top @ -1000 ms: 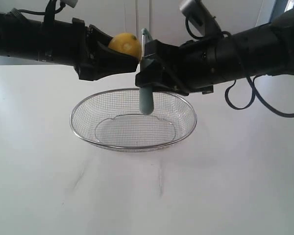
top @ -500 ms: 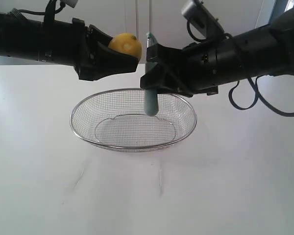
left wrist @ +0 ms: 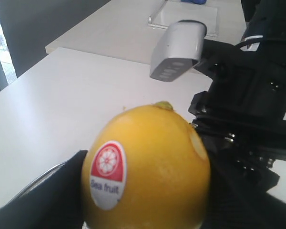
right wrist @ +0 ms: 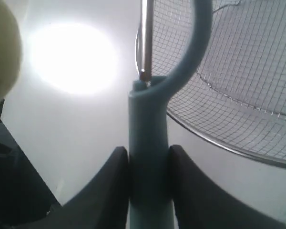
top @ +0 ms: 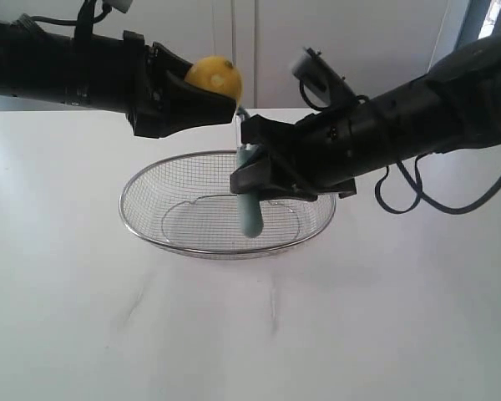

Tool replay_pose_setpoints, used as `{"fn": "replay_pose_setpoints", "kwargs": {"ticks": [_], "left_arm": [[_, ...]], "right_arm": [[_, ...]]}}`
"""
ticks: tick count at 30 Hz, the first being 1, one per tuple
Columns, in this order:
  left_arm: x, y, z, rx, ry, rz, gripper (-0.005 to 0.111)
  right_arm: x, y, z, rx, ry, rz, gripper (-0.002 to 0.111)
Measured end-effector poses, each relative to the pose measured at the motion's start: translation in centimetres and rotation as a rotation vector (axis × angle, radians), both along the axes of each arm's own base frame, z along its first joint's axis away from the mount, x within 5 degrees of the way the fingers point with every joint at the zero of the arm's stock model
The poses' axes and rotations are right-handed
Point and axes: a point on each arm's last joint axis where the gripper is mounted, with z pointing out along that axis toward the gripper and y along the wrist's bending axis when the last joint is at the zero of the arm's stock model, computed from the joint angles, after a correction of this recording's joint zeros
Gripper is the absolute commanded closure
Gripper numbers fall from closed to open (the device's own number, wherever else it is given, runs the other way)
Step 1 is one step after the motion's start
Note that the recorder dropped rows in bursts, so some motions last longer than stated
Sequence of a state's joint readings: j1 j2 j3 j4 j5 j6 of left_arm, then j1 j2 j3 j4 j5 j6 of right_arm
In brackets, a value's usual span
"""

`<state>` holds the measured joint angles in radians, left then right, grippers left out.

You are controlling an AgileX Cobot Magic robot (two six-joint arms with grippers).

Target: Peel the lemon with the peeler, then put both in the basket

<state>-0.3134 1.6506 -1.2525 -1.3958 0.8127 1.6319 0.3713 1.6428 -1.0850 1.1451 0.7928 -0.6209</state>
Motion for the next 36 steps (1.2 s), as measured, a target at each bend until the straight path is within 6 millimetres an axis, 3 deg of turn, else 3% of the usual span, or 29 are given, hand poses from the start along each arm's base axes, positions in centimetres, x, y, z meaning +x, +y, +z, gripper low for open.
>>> {"fn": "replay_pose_setpoints", "kwargs": {"ticks": [8,20,36], "left_arm": [[0.0,0.0,0.0,0.0,0.0,0.0,0.107],[0.0,0.0,0.0,0.0,0.0,0.0,0.107],[0.0,0.0,0.1,-0.015,0.005,0.005,0.107]], "right_arm": [[-0.8,0.7,0.7,0.103,0.024,0.092,0.108],[-0.5,0.4,1.1,0.119,0.008,0.052,0.108],[-1.3,-0.9,4.4,0.148,-0.07,-0.025,0.108]]}}
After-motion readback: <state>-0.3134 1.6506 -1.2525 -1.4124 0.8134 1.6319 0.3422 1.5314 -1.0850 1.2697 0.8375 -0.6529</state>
